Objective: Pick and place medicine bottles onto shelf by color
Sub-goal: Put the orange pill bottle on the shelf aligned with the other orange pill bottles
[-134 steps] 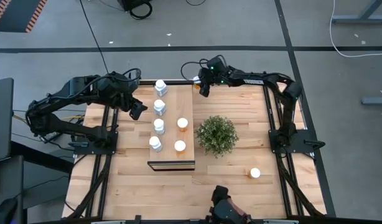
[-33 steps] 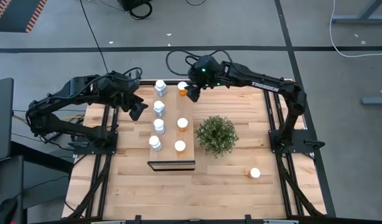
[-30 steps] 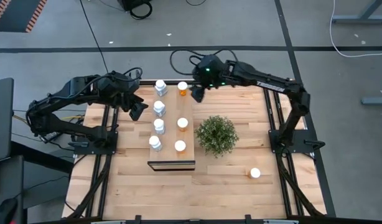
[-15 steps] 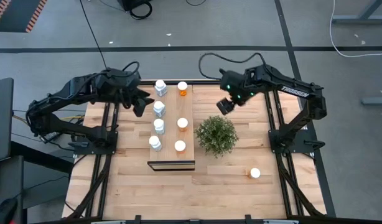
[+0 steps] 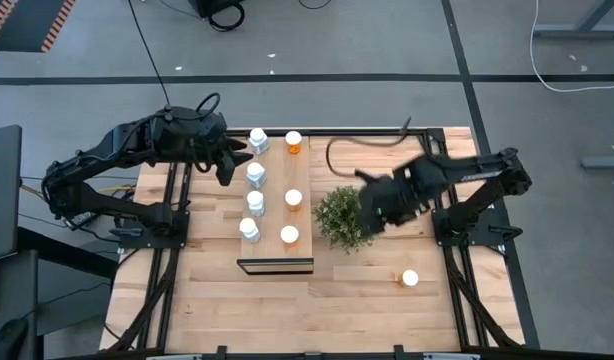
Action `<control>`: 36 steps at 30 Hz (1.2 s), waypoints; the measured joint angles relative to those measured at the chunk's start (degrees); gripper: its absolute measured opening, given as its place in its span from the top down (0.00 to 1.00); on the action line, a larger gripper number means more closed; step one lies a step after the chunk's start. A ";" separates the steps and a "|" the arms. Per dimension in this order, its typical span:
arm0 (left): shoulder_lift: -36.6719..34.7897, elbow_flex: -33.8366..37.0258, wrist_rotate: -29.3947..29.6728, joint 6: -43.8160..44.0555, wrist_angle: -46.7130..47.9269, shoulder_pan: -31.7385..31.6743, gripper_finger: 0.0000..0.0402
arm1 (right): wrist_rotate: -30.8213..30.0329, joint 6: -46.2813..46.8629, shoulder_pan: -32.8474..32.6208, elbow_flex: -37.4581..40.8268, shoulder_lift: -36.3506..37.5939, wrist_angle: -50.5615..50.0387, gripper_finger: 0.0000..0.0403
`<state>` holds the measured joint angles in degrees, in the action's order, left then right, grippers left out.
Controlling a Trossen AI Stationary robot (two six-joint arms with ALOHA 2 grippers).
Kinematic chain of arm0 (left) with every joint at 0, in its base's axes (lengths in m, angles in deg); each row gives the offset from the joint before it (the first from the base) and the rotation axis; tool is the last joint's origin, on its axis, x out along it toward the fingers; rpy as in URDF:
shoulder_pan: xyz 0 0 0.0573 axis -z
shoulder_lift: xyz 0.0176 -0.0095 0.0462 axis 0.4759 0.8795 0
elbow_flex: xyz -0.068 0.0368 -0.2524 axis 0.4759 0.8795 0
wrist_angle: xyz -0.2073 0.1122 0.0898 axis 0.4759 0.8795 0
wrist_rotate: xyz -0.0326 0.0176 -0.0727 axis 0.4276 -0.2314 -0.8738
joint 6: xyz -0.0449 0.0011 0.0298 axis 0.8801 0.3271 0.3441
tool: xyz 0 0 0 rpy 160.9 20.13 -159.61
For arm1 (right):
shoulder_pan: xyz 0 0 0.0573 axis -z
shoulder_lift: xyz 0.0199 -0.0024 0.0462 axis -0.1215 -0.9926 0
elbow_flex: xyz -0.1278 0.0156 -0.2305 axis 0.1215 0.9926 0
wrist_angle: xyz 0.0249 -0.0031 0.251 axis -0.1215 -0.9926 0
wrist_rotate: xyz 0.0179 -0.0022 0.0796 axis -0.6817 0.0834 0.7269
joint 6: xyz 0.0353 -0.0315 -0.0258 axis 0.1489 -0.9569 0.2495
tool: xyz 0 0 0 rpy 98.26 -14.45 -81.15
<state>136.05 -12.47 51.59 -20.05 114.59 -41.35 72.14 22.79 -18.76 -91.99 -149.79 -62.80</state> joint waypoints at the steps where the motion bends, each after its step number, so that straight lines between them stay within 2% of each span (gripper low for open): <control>1: 0.00 0.00 0.01 -0.22 0.00 0.00 0.53 | 0.04 1.64 -1.85 0.98 0.04 -0.02 0.34; 10: 0.00 0.00 -0.17 -0.18 -0.02 -0.02 0.53 | 5.68 10.48 -13.25 18.23 2.53 1.38 0.34; 15: 0.00 0.00 -0.85 1.33 0.02 0.00 0.53 | 5.49 18.35 -17.96 30.13 9.08 14.21 0.34; 21: 0.00 0.00 -0.85 3.59 0.05 0.00 0.53 | 5.31 25.89 -21.58 42.77 15.66 24.31 0.34; 28: 0.00 0.00 -0.85 4.38 0.13 -0.02 0.53 | 4.07 26.83 -22.69 49.81 16.97 28.92 0.33; 36: -0.02 0.00 -0.87 4.75 0.39 0.00 0.53 | 4.11 27.02 -23.02 55.12 16.60 36.61 0.22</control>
<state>136.03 -12.47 50.71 -15.30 114.98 -41.35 76.25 49.81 -41.78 -36.87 -133.19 -26.20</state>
